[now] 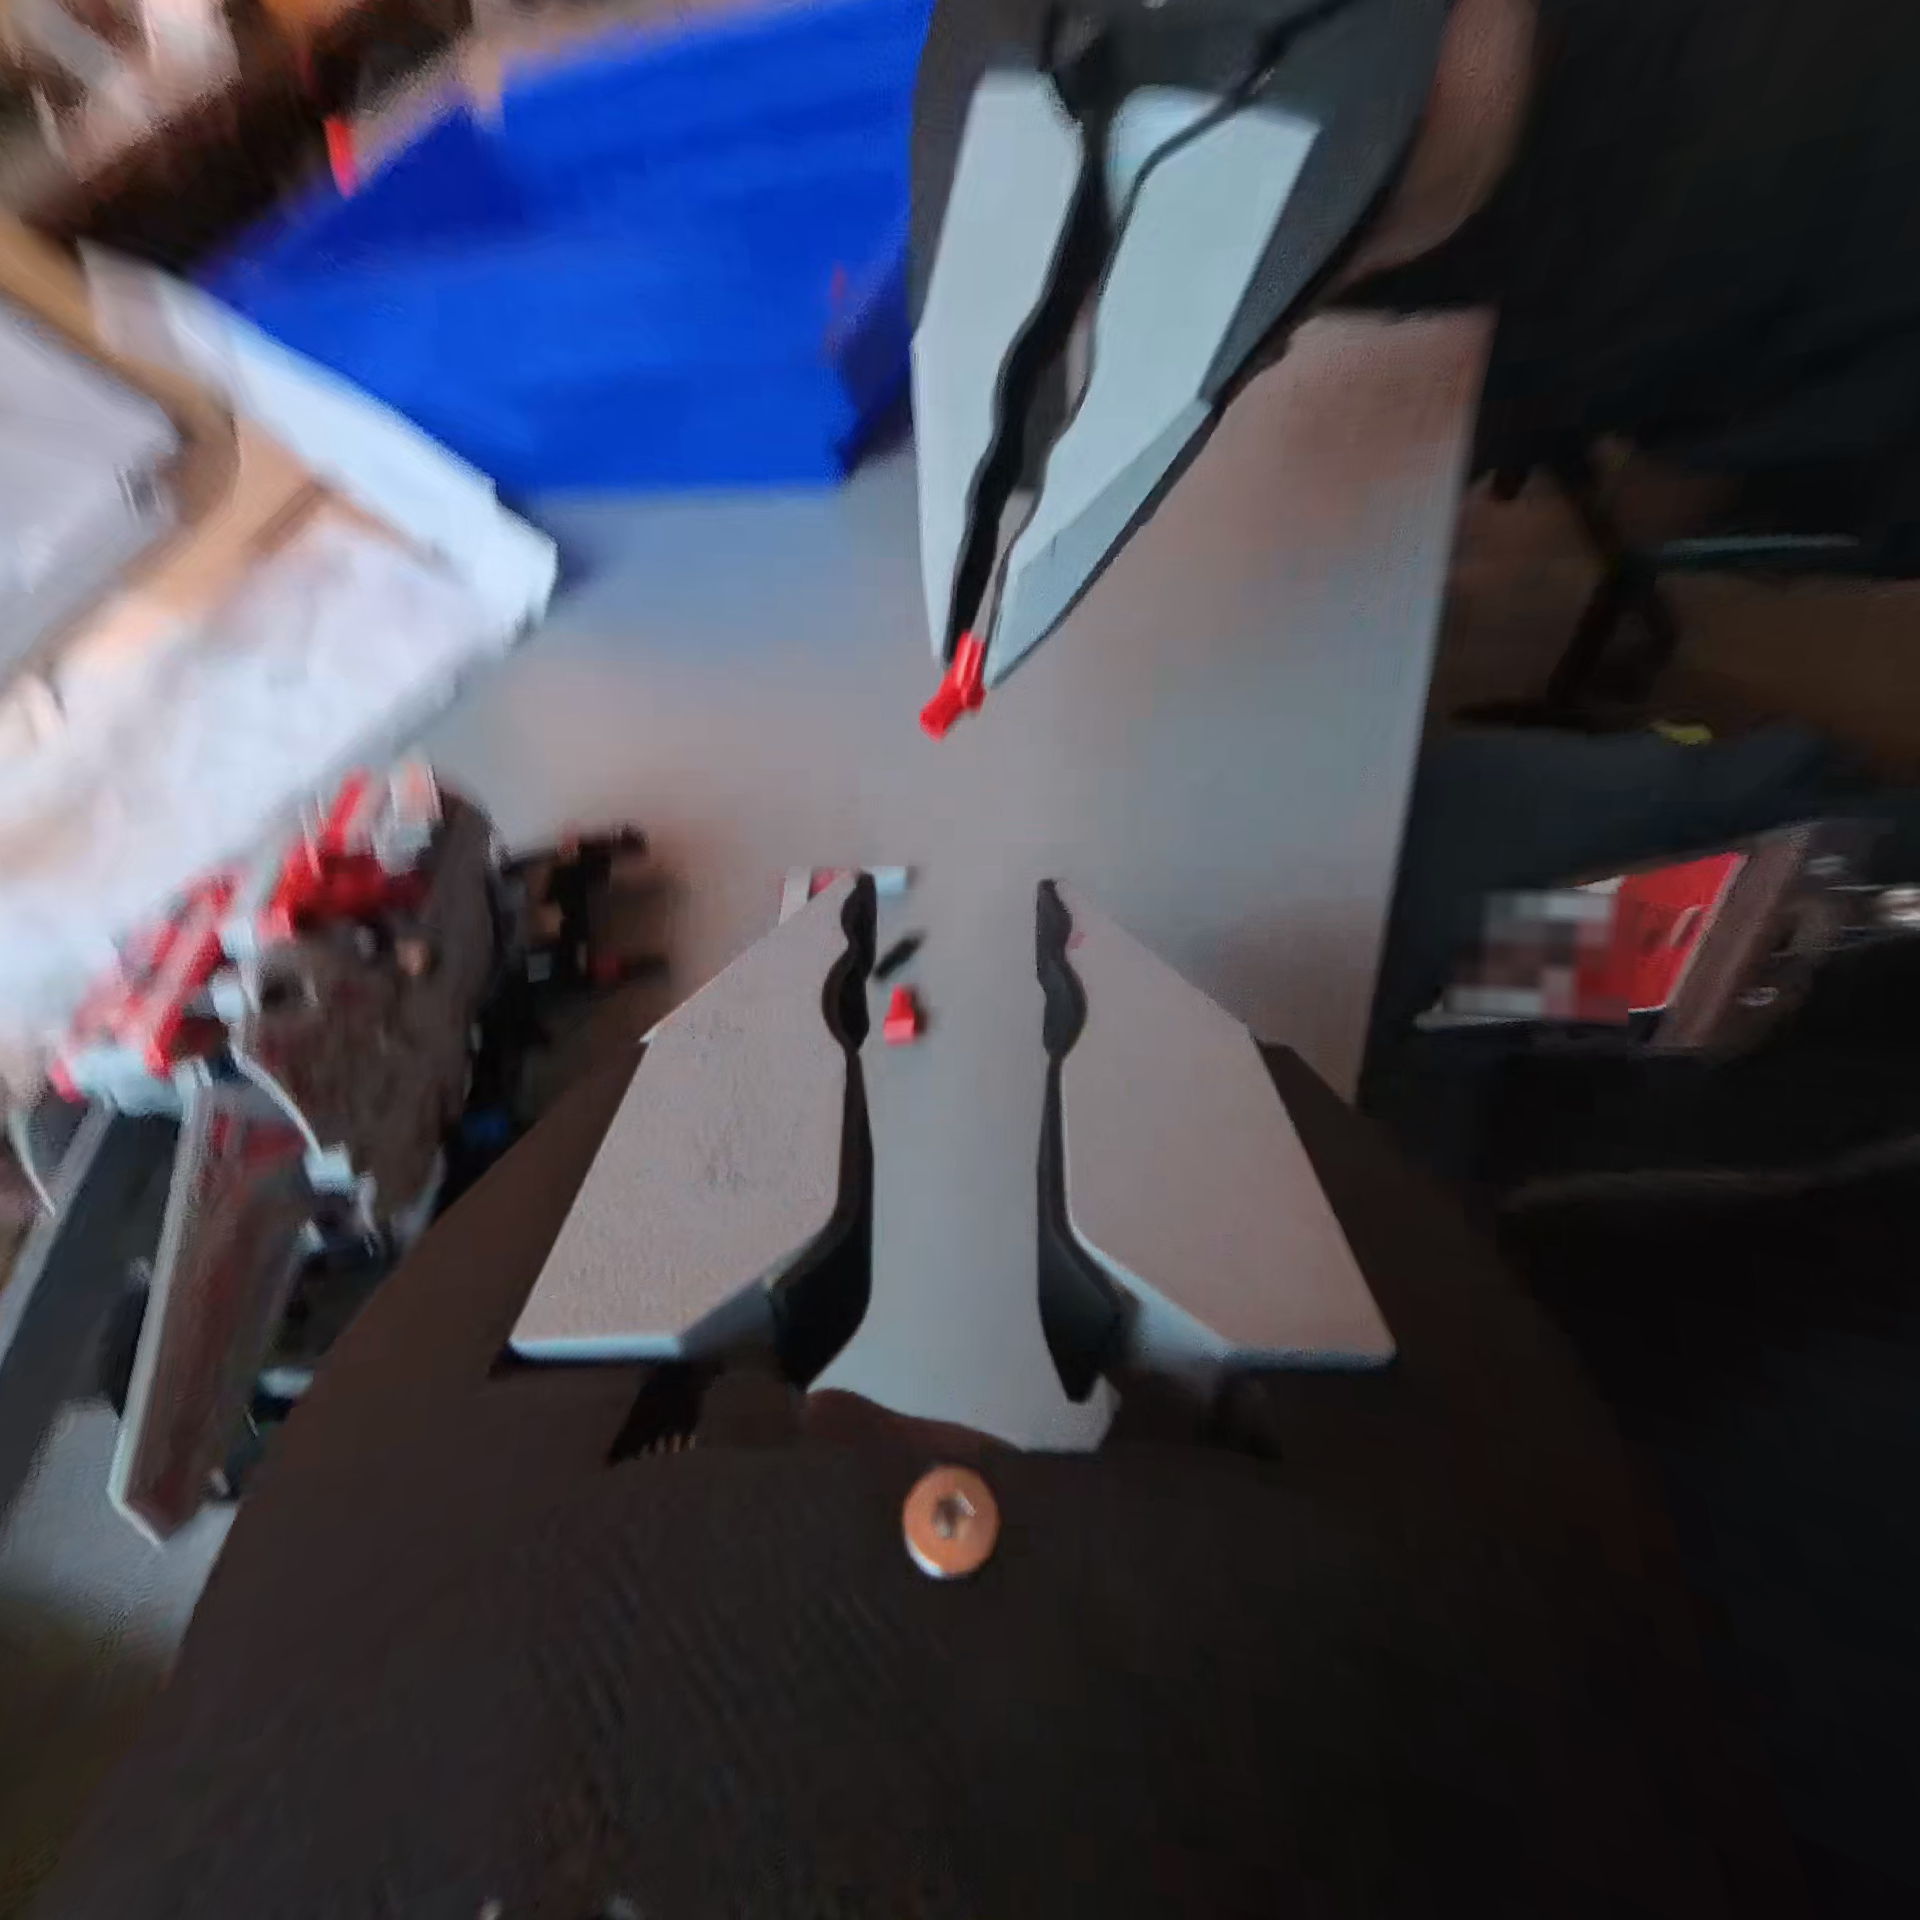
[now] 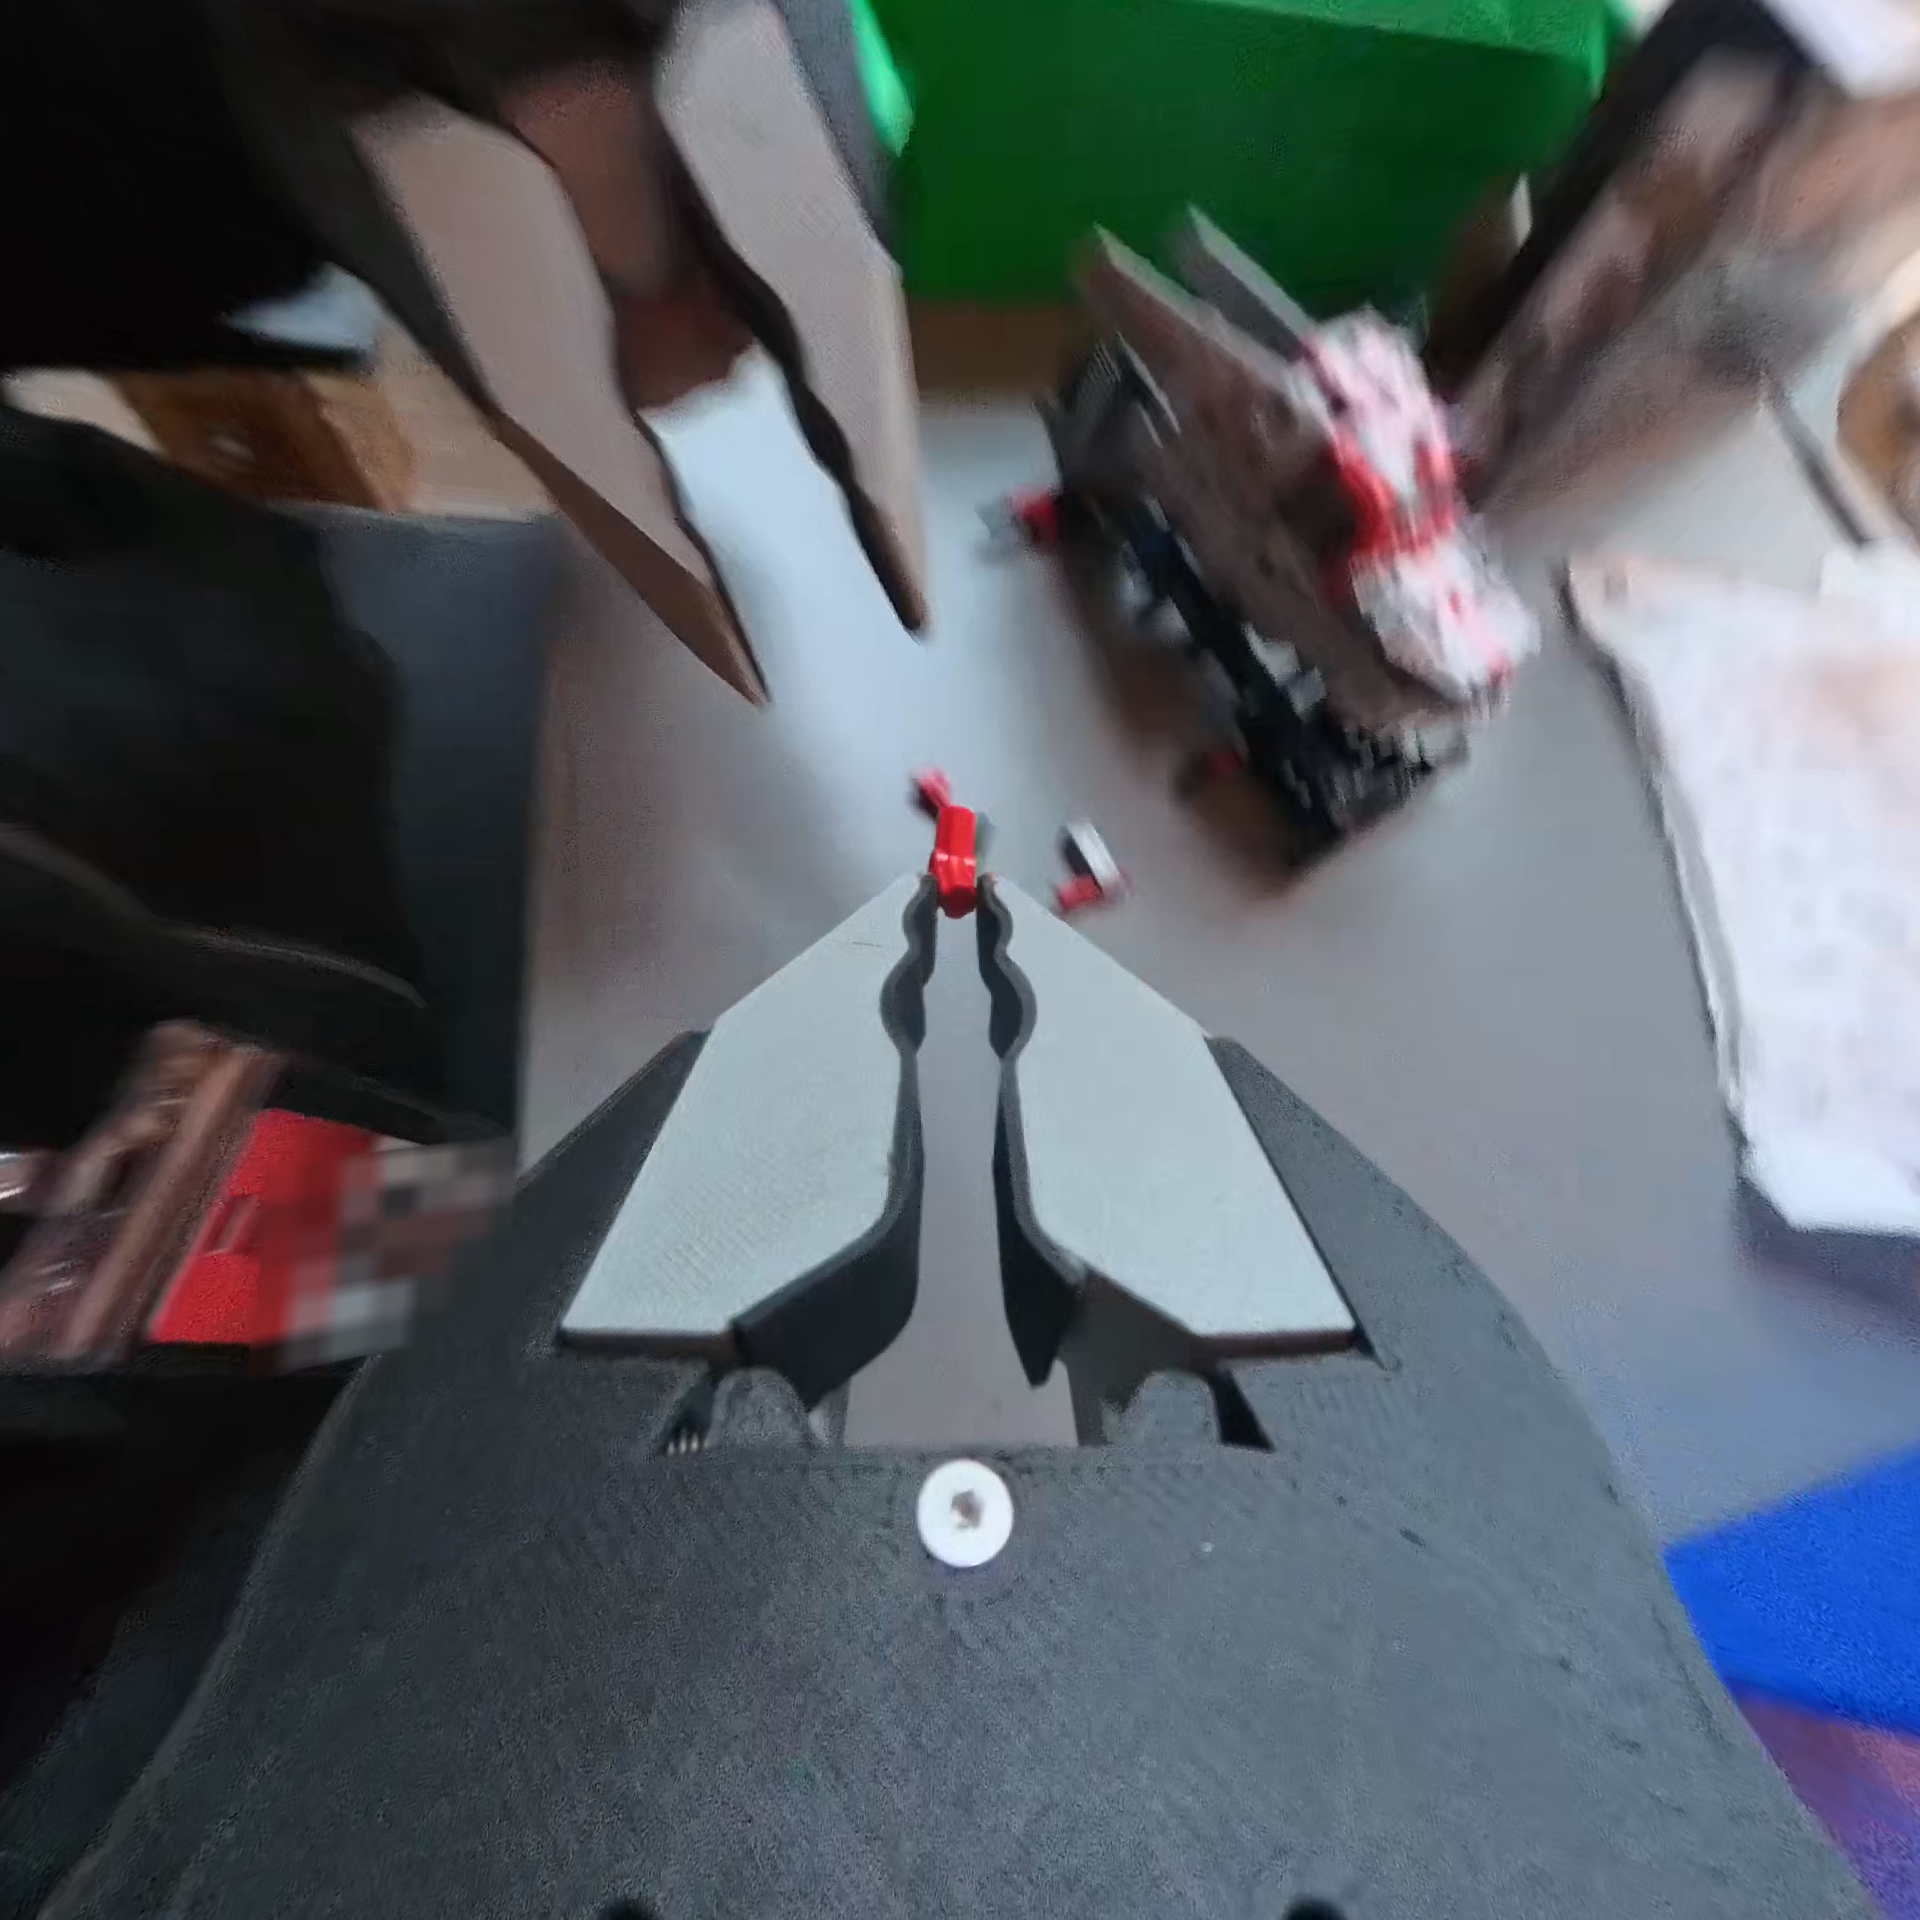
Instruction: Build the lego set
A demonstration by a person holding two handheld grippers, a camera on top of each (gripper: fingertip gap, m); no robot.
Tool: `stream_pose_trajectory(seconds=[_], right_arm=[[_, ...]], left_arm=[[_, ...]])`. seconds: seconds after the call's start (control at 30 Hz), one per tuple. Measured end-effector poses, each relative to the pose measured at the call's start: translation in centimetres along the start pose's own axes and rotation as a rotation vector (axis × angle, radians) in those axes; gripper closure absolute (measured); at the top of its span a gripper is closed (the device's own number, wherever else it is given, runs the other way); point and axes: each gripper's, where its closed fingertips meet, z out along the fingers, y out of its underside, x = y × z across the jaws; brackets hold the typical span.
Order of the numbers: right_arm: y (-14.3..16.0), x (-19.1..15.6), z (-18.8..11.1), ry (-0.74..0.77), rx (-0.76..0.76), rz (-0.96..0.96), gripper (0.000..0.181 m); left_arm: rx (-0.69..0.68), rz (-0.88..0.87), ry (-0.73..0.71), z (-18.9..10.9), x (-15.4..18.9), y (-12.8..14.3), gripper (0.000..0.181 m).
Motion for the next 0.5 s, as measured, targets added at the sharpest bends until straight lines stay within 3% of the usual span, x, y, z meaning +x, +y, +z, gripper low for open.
stream_pose_trajectory(seconds=[0.07,0.17,0.5], right_arm=[[2.4,1.5,1.5,0.043,-0.078,0.070,0.177],[4.3,2.0,2.7,0.055,-0.136,0.122,0.177],[4.7,2.8,2.5,0.035,-0.116,0.253,0.170]], left_arm=[[-0.129,-0.133,0.012,0.8,-0.7,2.6,0.151],[-0.179,-0.210,0.021,1.4,-0.9,4.1,0.151],[-0.266,-0.233,0.002,2.4,-1.4,6.4,0.154]])
